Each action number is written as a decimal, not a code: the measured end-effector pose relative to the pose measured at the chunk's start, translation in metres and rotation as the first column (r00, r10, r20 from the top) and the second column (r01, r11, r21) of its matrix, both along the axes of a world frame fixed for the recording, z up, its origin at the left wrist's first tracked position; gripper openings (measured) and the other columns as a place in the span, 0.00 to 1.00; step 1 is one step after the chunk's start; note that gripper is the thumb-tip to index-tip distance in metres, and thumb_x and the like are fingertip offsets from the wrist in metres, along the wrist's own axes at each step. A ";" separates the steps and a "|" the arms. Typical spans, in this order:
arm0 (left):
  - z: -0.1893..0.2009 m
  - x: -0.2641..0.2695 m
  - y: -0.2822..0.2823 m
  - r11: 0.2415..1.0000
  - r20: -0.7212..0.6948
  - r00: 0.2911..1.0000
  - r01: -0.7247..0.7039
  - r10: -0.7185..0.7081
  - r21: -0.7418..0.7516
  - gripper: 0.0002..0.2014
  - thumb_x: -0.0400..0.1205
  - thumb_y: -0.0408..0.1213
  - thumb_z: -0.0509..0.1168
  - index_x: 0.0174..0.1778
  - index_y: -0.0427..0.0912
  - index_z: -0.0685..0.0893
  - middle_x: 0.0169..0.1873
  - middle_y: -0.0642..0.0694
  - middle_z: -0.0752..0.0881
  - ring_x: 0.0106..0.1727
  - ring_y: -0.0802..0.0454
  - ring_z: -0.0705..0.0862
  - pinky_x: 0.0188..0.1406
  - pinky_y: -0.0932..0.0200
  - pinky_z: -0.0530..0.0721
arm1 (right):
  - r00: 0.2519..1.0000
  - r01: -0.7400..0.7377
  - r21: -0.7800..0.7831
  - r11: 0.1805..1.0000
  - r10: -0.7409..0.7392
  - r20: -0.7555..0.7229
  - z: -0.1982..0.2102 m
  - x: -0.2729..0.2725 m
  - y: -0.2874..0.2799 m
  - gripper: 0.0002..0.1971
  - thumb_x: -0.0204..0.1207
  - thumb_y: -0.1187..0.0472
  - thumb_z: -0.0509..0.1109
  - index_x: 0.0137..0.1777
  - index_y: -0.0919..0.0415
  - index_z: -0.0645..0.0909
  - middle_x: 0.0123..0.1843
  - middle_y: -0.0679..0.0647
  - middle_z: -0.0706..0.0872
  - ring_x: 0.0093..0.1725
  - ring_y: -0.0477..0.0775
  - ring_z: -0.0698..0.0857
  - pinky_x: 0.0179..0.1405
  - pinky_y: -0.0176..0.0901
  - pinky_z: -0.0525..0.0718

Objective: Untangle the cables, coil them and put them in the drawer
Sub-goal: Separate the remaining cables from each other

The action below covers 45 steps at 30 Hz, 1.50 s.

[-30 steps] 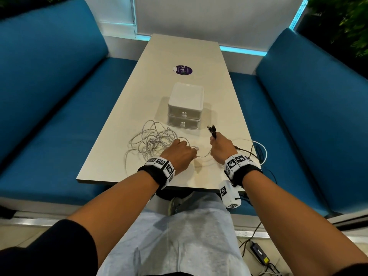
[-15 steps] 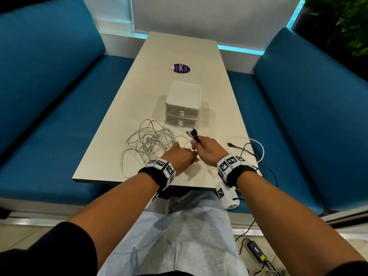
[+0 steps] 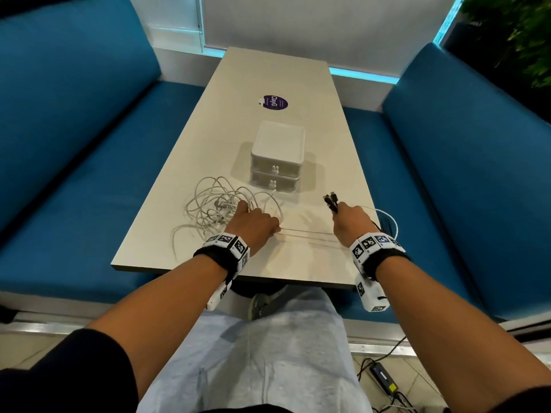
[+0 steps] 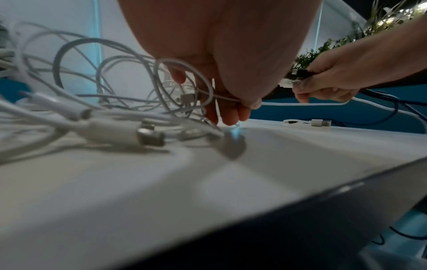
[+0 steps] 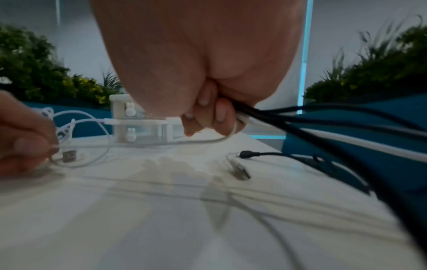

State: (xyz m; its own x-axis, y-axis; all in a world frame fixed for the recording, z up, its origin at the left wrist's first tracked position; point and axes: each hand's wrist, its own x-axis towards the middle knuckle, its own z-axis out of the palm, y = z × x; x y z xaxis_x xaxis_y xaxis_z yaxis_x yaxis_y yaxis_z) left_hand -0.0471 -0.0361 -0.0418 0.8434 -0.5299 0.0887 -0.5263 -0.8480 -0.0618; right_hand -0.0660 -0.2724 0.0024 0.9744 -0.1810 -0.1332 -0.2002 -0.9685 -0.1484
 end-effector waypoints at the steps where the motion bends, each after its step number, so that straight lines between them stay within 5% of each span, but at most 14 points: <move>1: -0.001 0.000 0.001 1.000 -0.001 1.000 0.003 -0.003 -0.003 0.11 0.90 0.46 0.54 0.50 0.54 0.82 0.45 0.53 0.89 0.52 0.47 0.82 0.63 0.43 0.62 | 1.000 0.015 0.033 0.999 -0.015 0.003 -0.002 0.001 0.001 0.10 0.86 0.58 0.54 0.57 0.63 0.74 0.45 0.61 0.80 0.40 0.63 0.79 0.35 0.49 0.74; 9: 0.010 -0.001 -0.018 0.999 -0.021 0.999 0.025 -0.025 0.040 0.11 0.90 0.43 0.53 0.55 0.45 0.79 0.40 0.40 0.90 0.43 0.39 0.86 0.63 0.47 0.66 | 0.985 -0.155 0.252 0.955 0.131 0.109 -0.010 -0.006 0.057 0.14 0.86 0.54 0.54 0.58 0.62 0.76 0.49 0.66 0.85 0.46 0.70 0.84 0.48 0.60 0.84; 15: 0.015 -0.003 -0.017 0.997 -0.070 0.996 0.059 -0.056 0.043 0.10 0.86 0.34 0.56 0.61 0.41 0.76 0.41 0.42 0.90 0.43 0.39 0.86 0.63 0.48 0.68 | 0.967 -0.250 0.377 0.892 0.209 0.148 -0.022 -0.010 0.068 0.12 0.85 0.61 0.57 0.61 0.64 0.76 0.51 0.66 0.87 0.50 0.69 0.84 0.48 0.55 0.81; 21: 0.014 -0.003 -0.017 0.997 -0.134 0.988 0.072 -0.076 -0.035 0.11 0.86 0.36 0.55 0.62 0.43 0.76 0.45 0.43 0.90 0.48 0.40 0.87 0.63 0.46 0.69 | 0.954 -0.270 0.508 0.818 0.159 0.253 -0.022 -0.011 0.065 0.18 0.87 0.49 0.56 0.74 0.44 0.74 0.52 0.55 0.90 0.44 0.59 0.86 0.50 0.50 0.84; 23: 0.015 -0.004 -0.018 0.995 -0.143 0.986 0.082 -0.088 -0.048 0.10 0.86 0.36 0.55 0.62 0.44 0.76 0.43 0.45 0.90 0.47 0.41 0.87 0.64 0.46 0.70 | 0.960 -0.253 0.505 0.825 0.151 0.235 -0.021 -0.011 0.066 0.18 0.88 0.48 0.55 0.74 0.43 0.75 0.53 0.55 0.90 0.48 0.60 0.86 0.52 0.50 0.83; 28: 0.013 -0.007 -0.015 0.996 -0.130 0.988 0.085 -0.087 -0.022 0.09 0.87 0.37 0.53 0.60 0.44 0.76 0.39 0.45 0.90 0.43 0.41 0.87 0.61 0.47 0.69 | 0.980 -0.201 0.411 0.889 0.177 0.094 -0.019 -0.009 0.069 0.16 0.88 0.53 0.55 0.55 0.62 0.80 0.52 0.64 0.87 0.53 0.68 0.83 0.44 0.48 0.73; 40: 0.011 -0.007 -0.013 0.991 -0.152 0.984 0.082 -0.097 -0.103 0.07 0.90 0.40 0.52 0.53 0.44 0.74 0.41 0.44 0.89 0.43 0.38 0.85 0.59 0.48 0.66 | 0.952 -0.266 0.467 0.843 0.305 -0.008 -0.021 -0.005 0.053 0.13 0.86 0.54 0.58 0.54 0.55 0.84 0.52 0.55 0.89 0.50 0.58 0.85 0.52 0.49 0.81; 45: 0.010 0.003 -0.001 0.993 -0.077 0.994 0.069 -0.077 -0.094 0.13 0.91 0.46 0.52 0.50 0.46 0.80 0.42 0.45 0.90 0.44 0.42 0.86 0.61 0.48 0.69 | 0.968 -0.233 0.275 0.933 0.250 -0.027 -0.018 -0.003 0.026 0.11 0.86 0.55 0.59 0.57 0.57 0.82 0.53 0.59 0.87 0.52 0.62 0.84 0.49 0.49 0.79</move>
State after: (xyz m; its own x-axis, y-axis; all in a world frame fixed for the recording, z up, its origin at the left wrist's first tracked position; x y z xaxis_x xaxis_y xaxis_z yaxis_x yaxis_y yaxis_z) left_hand -0.0446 -0.0371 -0.0319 0.8091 -0.5831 0.0730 -0.5871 -0.8073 0.0593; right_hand -0.0693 -0.2466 -0.0154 0.9729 0.1093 -0.2036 0.0183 -0.9147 -0.4037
